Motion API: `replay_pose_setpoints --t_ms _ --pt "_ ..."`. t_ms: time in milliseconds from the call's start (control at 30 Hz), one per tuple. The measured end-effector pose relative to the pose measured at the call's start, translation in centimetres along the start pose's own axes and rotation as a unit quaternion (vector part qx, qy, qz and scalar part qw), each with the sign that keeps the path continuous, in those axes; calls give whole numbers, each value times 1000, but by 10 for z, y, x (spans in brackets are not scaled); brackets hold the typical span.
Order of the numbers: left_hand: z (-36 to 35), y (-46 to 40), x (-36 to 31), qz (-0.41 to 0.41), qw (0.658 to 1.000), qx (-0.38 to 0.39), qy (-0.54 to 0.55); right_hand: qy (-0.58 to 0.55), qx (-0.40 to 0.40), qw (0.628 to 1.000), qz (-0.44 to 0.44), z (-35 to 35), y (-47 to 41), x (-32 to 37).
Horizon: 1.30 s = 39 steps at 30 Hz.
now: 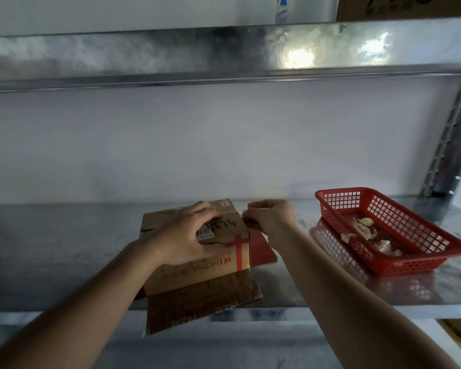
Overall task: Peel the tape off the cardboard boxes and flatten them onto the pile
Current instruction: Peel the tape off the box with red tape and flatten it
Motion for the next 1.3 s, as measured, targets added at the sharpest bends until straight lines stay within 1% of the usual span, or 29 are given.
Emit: replay_pose_setpoints --t_ms 33,133,200,267,333,400,500,567,633,700,733,800,867,967,1033,1133,1200,1300 --pt "0 0 0 -2 1000 -1 2 22 -13 1000 17 1 0 3" --pt "-1 0 0 -6 1000 -3 -1 134 -49 987 72 2 3 15" --pt "0 0 0 -9 1000 -9 -14 194 -39 977 81 -2 4 18" --pt "-1 -1 1 -14 1000 -9 -15 210 -25 975 69 -1 6 19" --pt "-3 -1 1 -25 1000 -4 -2 193 -4 980 44 2 11 16" --pt "-2 1 2 -38 999 6 6 150 24 988 11 6 18 7" --pt "1 5 12 -38 997 42 -54 62 56 996 -13 8 29 -7" --pt "5 5 22 -3 993 78 -85 43 53 998 8 7 37 -10" --pt "10 2 25 55 990 93 -89 59 26 996 57 6 45 -4" --pt "9 -5 12 73 992 89 -57 72 11 993 98 4 52 2" --pt "5 -8 4 65 994 85 -23 67 21 993 98 2 55 3" --pt "-5 -10 -9 46 996 78 17 40 77 994 60 -7 58 -2" --pt "-9 -8 -11 38 997 63 -10 1 115 993 4 -11 61 -8" --pt "-7 -3 -11 32 997 41 -62 -35 86 995 -43 -3 58 -13" --pt "-8 -3 -13 31 996 40 -69 -51 88 993 -53 -1 57 -13" --pt "-8 -3 -17 30 996 34 -81 -91 115 987 -70 -2 57 -11" --pt "-8 -4 -18 33 995 37 -88 -81 118 987 -67 -2 55 -9" --pt "-9 -5 -17 38 995 42 -86 -47 95 993 -50 -1 53 -10"
Point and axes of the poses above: each hand's wrist, its own y-axis away from the middle knuckle, its own z-axis out of the back of the hand, x = y × z, the point moved 9 cm from there along -y, towards the middle knuckle, and after that the axes turned 7 degrees about -z, right-handed, at the moved point
